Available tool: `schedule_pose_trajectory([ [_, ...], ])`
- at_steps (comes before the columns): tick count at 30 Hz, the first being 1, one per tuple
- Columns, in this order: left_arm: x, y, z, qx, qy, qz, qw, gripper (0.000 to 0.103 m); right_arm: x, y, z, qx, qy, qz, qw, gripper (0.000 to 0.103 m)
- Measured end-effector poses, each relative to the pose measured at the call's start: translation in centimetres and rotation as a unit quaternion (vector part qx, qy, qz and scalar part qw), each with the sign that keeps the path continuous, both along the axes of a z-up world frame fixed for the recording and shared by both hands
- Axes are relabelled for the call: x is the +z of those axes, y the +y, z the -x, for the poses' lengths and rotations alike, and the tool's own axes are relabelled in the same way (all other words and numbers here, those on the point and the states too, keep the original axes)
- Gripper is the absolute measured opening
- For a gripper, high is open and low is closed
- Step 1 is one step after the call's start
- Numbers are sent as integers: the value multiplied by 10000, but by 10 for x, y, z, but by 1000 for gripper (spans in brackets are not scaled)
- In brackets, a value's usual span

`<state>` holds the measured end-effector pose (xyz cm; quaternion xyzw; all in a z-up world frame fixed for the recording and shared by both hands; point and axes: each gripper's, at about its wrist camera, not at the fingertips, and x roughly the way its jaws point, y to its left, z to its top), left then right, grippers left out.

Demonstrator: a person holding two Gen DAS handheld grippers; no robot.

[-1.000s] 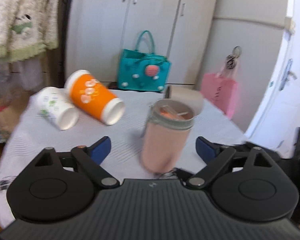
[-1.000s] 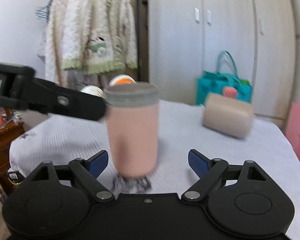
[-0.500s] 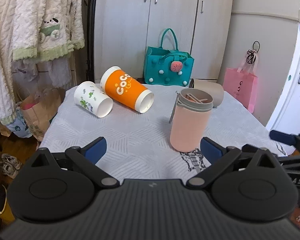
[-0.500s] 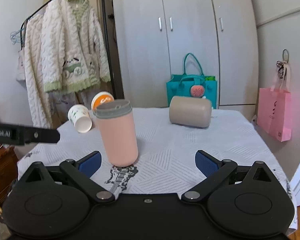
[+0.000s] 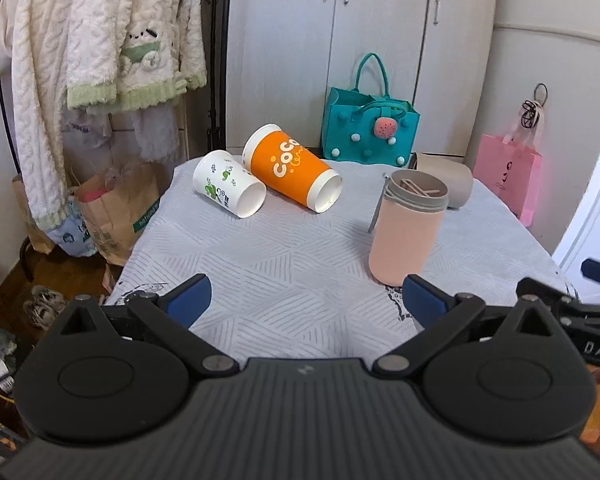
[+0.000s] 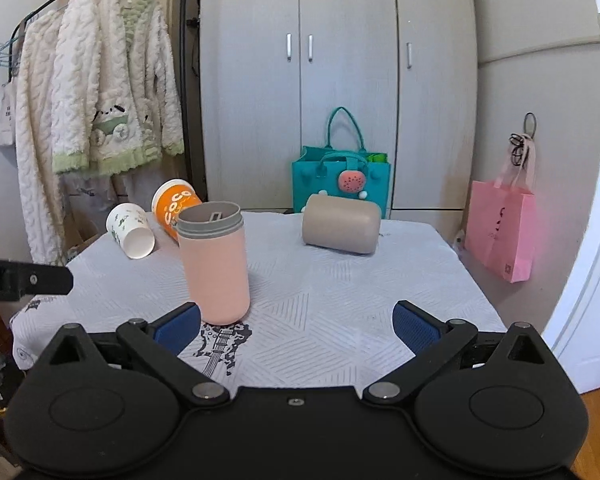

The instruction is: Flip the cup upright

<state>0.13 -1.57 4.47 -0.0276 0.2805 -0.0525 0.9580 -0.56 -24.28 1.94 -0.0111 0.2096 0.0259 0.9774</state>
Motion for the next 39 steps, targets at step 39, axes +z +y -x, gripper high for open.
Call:
schedule_pose_trajectory([
  [39, -17, -3, -1, 226, 66, -104, 9997, 103, -3, 4, 3, -747, 178, 142, 9969, 103],
])
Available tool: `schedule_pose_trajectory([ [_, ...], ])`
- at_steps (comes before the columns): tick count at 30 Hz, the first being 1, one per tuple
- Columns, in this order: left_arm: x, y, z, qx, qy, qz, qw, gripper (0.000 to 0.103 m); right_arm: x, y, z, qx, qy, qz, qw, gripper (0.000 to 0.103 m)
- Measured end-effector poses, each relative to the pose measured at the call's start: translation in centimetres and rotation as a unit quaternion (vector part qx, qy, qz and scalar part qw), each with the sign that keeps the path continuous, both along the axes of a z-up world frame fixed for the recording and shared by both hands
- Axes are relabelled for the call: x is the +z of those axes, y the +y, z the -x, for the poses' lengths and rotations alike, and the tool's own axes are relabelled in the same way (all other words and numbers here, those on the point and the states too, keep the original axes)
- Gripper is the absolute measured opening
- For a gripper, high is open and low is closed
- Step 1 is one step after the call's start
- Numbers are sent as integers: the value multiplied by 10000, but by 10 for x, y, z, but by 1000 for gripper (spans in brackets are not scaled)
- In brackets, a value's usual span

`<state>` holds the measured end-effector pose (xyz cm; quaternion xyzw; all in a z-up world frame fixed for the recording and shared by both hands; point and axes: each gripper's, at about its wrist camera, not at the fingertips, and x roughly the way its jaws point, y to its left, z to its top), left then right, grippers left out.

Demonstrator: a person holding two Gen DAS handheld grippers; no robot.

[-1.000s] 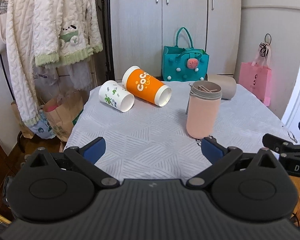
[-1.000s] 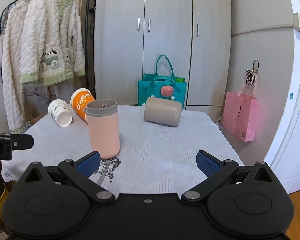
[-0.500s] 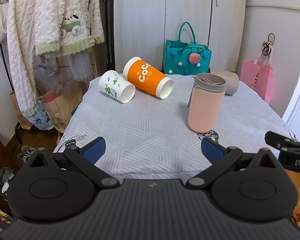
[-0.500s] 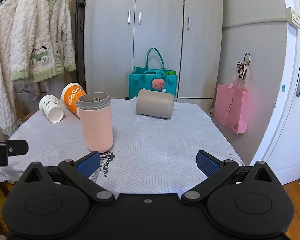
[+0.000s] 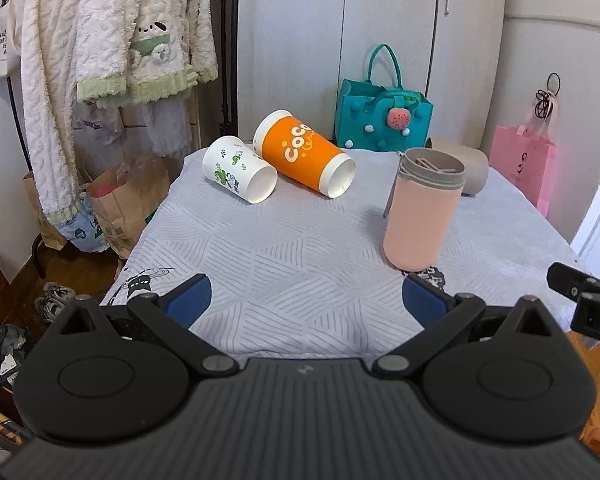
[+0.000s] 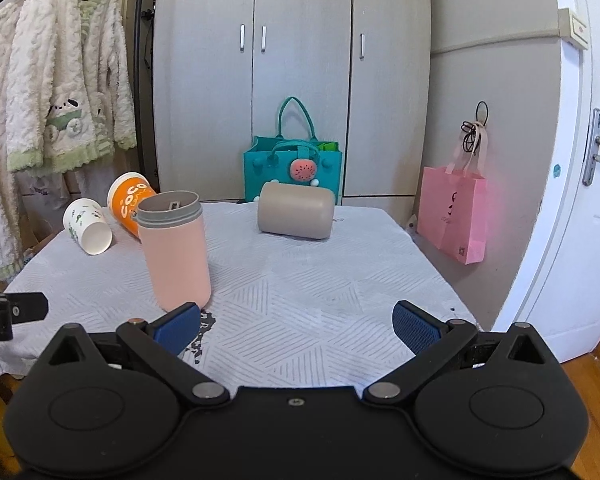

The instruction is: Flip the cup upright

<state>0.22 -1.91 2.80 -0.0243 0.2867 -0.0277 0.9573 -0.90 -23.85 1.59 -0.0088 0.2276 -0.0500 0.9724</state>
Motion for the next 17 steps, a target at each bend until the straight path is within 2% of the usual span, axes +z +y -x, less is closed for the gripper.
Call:
schedule_pose_trajectory([
  [9, -1, -2, -1, 76, -85, -164, 9998, 103, -1, -1, -1, -2, -4, -19, 10000, 103],
  [17, -1, -3, -1, 34, -55, -145, 9999, 103, 0, -1, 0, -10, -32, -7, 10000, 103],
])
